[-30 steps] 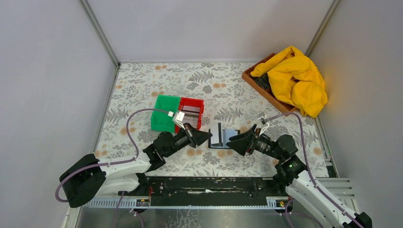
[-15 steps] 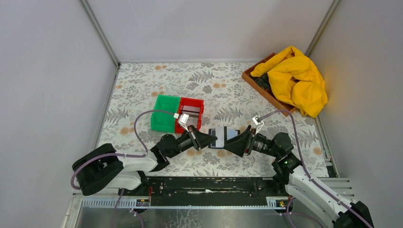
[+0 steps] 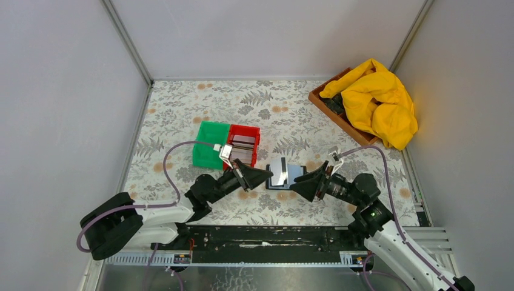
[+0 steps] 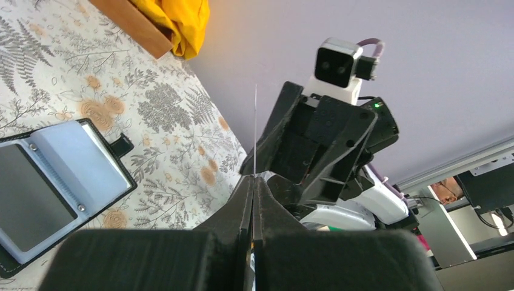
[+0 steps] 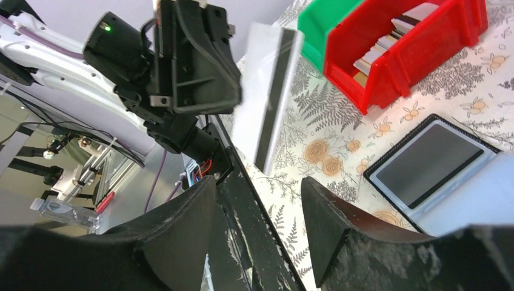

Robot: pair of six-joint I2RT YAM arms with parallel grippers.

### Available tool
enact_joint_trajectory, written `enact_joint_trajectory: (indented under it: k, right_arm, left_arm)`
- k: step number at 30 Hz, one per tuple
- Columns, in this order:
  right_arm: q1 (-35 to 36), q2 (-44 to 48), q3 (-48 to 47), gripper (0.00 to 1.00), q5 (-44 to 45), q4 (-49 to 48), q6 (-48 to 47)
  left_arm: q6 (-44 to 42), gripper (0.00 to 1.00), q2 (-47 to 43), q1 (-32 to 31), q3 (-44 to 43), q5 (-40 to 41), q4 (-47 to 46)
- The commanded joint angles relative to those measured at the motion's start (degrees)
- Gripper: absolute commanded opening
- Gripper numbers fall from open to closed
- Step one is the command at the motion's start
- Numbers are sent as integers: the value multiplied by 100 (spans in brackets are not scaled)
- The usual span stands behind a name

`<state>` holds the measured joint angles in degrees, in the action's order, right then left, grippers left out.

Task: Take the credit cards out of the card holder

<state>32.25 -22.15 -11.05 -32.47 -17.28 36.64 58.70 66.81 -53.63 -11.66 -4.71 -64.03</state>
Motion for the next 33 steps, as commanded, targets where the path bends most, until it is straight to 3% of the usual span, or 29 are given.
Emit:
enact_joint_trajectory:
  k: [1, 5, 20, 27, 33]
  right_arm:
    - [9, -178, -24, 61, -99, -281, -37]
    - [7, -364, 22, 61, -426, -858, 239]
    - [9, -747, 17, 55, -609, -1467, 448]
    - [10, -763, 1, 45, -669, -1470, 474]
    - [12, -876, 114, 25, -839, -1744, 611]
  left_arm:
    - [-114, 0, -272, -25, 95, 75, 12]
    - [-80, 0, -254, -24, 69, -50, -41]
    - [329, 0, 342, -26, 70, -543, -1159]
    - [349, 0, 384, -26, 50, -544, -1245]
    - [432, 0, 508, -33, -34, -571, -1392]
